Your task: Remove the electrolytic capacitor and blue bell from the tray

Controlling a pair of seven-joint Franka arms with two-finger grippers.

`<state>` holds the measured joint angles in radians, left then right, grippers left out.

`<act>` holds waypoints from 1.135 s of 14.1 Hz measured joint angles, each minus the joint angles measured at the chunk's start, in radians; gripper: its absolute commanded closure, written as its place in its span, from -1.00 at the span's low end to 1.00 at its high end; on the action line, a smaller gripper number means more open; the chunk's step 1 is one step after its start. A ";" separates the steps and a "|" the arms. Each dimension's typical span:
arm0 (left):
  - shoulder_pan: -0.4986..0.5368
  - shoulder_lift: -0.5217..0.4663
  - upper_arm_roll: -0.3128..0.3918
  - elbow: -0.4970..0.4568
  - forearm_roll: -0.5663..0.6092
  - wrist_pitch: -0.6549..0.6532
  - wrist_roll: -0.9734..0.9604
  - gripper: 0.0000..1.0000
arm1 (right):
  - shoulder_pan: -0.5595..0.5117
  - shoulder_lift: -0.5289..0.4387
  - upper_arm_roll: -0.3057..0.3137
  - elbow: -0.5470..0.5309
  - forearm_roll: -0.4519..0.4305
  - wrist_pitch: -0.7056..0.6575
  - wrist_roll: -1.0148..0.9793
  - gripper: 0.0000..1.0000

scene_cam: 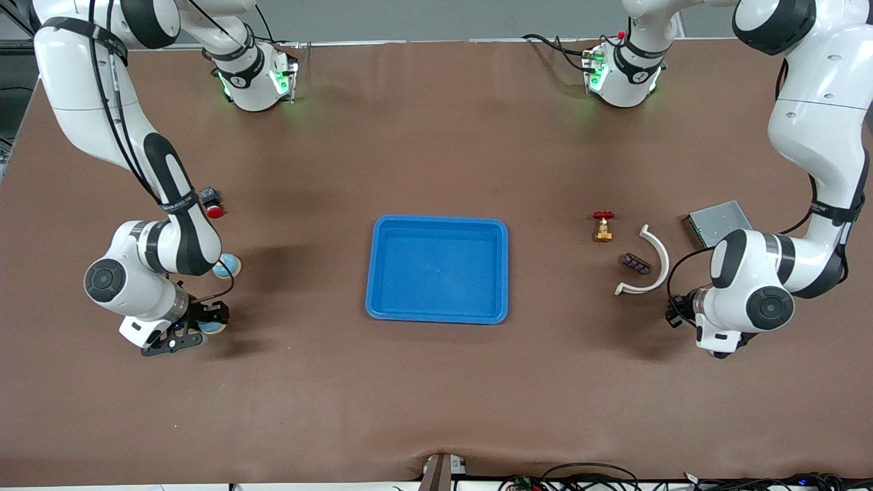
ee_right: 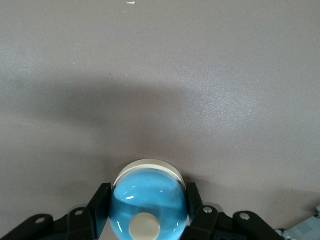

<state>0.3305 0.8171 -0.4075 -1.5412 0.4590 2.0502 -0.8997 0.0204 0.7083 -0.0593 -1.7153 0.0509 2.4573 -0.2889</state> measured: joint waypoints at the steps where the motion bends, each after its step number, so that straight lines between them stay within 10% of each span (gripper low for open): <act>1: -0.005 0.000 0.000 -0.001 0.000 0.001 -0.011 -1.00 | -0.002 0.000 0.000 0.000 0.003 0.000 0.000 -0.99; 10: -0.007 -0.082 -0.084 0.023 0.000 -0.066 -0.031 -1.00 | -0.004 0.002 0.007 0.014 0.005 -0.005 0.000 -1.00; 16: -0.003 -0.226 -0.140 0.051 -0.004 -0.154 -0.044 -1.00 | -0.006 -0.070 0.004 0.172 0.005 -0.317 0.000 -1.00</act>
<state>0.3277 0.5906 -0.5470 -1.4898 0.4555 1.8967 -0.9440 0.0142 0.6385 -0.0552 -1.5428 0.0557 2.1406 -0.2885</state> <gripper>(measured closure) 0.000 0.000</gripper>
